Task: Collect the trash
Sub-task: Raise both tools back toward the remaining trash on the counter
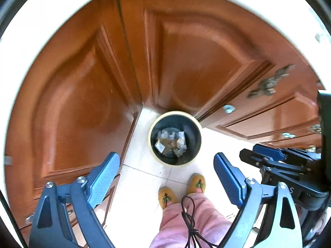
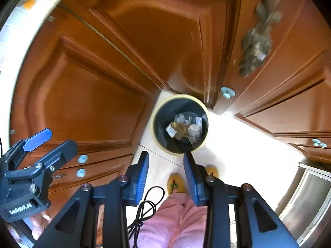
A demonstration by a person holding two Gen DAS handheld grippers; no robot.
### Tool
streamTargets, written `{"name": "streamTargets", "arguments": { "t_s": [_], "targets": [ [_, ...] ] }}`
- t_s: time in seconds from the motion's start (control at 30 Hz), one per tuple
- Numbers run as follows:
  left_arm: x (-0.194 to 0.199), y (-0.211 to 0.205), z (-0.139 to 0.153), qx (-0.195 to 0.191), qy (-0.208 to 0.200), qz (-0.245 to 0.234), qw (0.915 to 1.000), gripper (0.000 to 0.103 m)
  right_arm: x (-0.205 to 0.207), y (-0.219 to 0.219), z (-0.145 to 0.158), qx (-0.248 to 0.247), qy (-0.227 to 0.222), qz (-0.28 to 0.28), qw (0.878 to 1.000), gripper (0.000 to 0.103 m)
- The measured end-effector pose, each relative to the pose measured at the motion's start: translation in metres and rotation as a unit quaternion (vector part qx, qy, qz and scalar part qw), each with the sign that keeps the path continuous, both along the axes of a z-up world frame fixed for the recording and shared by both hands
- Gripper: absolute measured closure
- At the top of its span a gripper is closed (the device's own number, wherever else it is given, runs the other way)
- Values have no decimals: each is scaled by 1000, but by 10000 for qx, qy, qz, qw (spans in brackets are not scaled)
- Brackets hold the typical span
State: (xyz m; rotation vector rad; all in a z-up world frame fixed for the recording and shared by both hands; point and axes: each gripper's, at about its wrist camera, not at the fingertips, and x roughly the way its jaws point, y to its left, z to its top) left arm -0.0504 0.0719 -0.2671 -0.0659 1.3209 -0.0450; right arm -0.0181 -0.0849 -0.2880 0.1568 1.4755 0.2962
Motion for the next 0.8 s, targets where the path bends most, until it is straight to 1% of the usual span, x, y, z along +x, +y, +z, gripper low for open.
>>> {"name": "streamTargets", "arguments": {
  "t_s": [0.13,0.27,0.4,0.47,0.6,0.7,0.8],
  "targets": [
    [-5,-3,53,-14,-357,-105,9993,12,-5,-3,49,130,-317,4,9994,68],
    [-5,-1,103,-237,-713,-71,9971,12,-14,-13,106,212,-788,7,9967,68],
    [-4,-5,150,-410,-1145,-113,9925,12,-21,-27,159,203,-1340,-85,9907,68],
    [-5,-8,170,-430,-1328,-176,9900,12,-22,-35,179,222,-1567,-181,9872,68],
    [-4,-18,209,-501,-1775,-338,9823,11,-25,-49,213,233,-1938,-411,9799,68],
    [-3,-21,230,-518,-2046,-404,9766,8,-22,-58,226,215,-2091,-545,9761,68],
    [-2,-24,245,-515,-2202,-517,9727,7,-17,-64,245,244,-2277,-684,9710,68]
  ]
}}
